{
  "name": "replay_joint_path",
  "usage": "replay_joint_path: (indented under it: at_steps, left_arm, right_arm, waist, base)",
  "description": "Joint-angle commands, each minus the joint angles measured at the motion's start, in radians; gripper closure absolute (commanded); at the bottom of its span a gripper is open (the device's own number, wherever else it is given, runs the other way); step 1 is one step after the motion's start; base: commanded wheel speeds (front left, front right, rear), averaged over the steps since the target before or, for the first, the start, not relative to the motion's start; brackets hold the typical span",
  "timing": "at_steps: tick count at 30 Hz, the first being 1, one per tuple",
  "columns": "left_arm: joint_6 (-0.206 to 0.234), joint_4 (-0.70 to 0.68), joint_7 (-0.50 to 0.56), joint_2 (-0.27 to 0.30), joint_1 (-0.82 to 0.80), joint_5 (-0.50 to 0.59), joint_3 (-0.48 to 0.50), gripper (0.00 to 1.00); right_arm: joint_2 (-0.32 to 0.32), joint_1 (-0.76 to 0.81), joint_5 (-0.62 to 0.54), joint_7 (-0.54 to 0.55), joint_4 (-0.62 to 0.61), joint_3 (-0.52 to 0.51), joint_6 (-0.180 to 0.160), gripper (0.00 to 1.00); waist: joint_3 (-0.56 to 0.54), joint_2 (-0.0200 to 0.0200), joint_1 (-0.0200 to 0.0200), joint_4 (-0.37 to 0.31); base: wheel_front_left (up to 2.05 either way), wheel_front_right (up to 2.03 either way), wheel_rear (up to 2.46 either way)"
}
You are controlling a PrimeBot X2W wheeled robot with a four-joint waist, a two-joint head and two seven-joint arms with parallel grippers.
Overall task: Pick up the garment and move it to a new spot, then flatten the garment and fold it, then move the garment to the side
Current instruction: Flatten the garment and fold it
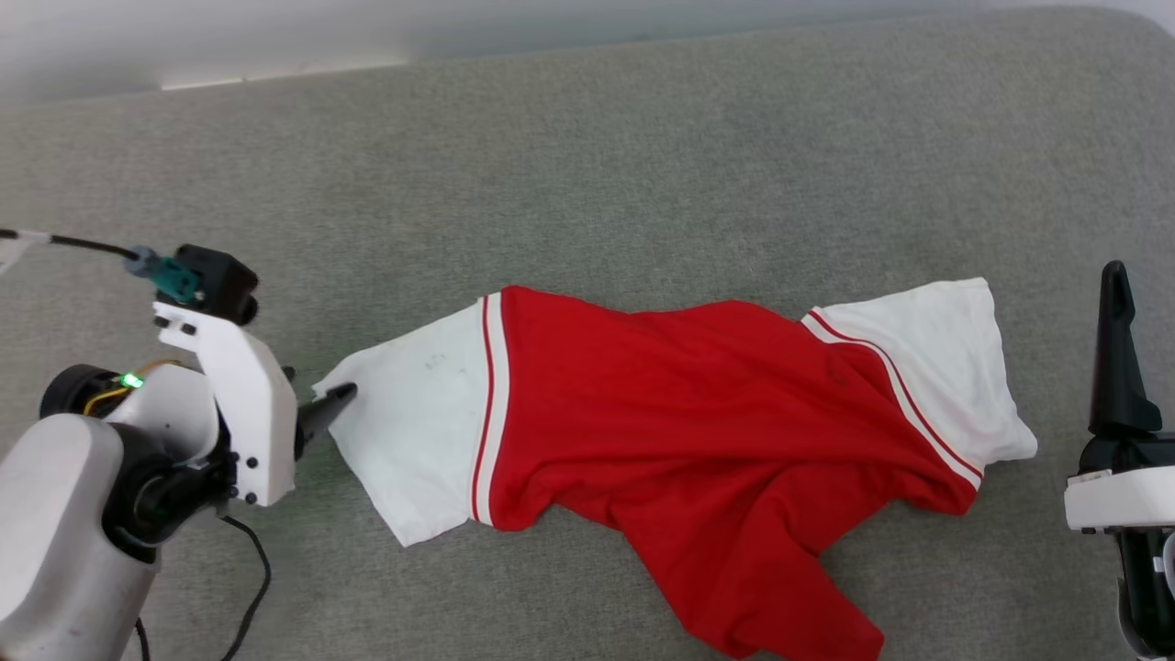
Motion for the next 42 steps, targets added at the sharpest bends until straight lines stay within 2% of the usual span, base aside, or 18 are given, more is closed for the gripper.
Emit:
replay_joint_path:
  at_steps: [1,10,13,17,21,26,31,35,38,42]
  left_arm:
    - [-0.001,0.008,0.024,0.004,-0.019,-0.015,-0.022,0.0]
    - [-0.001,0.086,0.075,0.023,-0.038,0.008,-0.134,0.0]
    - [-0.001,0.112,0.051,0.016,-0.03,0.017,-0.149,1.0]
    - [0.0,0.123,-0.02,0.015,-0.038,0.039,-0.138,1.0]
    - [0.001,0.092,-0.097,0.028,-0.038,0.072,-0.131,1.0]
    - [0.001,-0.007,-0.173,0.06,-0.014,0.1,-0.13,1.0]
    - [0.002,-0.15,-0.217,0.094,0.02,0.109,-0.12,1.0]
    - [0.017,-0.276,-0.232,0.113,0.049,0.109,-0.105,1.0]
    - [0.031,-0.362,-0.235,0.114,0.072,0.105,-0.104,1.0]
    - [0.041,-0.444,-0.236,0.111,0.09,0.114,-0.116,1.0]
  right_arm:
    - [0.005,-0.018,-0.003,-0.008,0.007,-0.003,0.0,0.0]
    - [0.018,-0.031,-0.014,-0.028,0.037,-0.003,0.0,0.0]
    - [0.017,-0.035,-0.021,-0.022,0.044,-0.002,0.0,0.0]
    - [-0.009,-0.029,-0.03,0.02,0.056,0.004,0.0,0.0]
    - [-0.062,-0.027,-0.029,0.127,0.066,0.018,0.0,0.0]
    - [-0.159,-0.049,0.012,0.357,0.085,0.058,0.0,0.0]
    - [-0.284,-0.101,0.026,0.62,0.118,0.097,0.0,0.0]
    - [-0.338,-0.162,0.042,0.809,0.158,0.11,0.0,0.0]
    - [-0.366,-0.21,0.054,0.895,0.203,0.119,0.0,0.0]
    - [-0.396,-0.255,0.047,0.944,0.294,0.12,0.0,0.0]
  waist:
    - [0.019,0.0,-0.0001,-0.016]
    - [0.05,0.0,-0.0001,-0.034]
    - [0.049,0.0,-0.0001,-0.033]
    - [0.031,0.0,-0.0001,-0.02]
    - [0.004,0.0,-0.0001,0.007]
    - [-0.02,0.0,-0.0001,0.051]
    - [-0.019,0.0,-0.0001,0.099]
    - [-0.006,0.0,-0.0001,0.139]
    - [0.01,0.0,-0.0001,0.169]
    - [0.034,0.0,-0.0001,0.204]
  base:
    - [0.0,0.0,0.0]
    - [0.0,0.0,0.0]
    - [0.0,0.0,0.0]
    - [0.0,0.0,0.0]
    - [0.0,0.0,0.0]
    - [0.0,0.0,0.0]
    - [0.0,0.0,0.0]
    - [0.0,0.0,0.0]
    - [0.0,0.0,0.0]
    - [0.0,0.0,0.0]
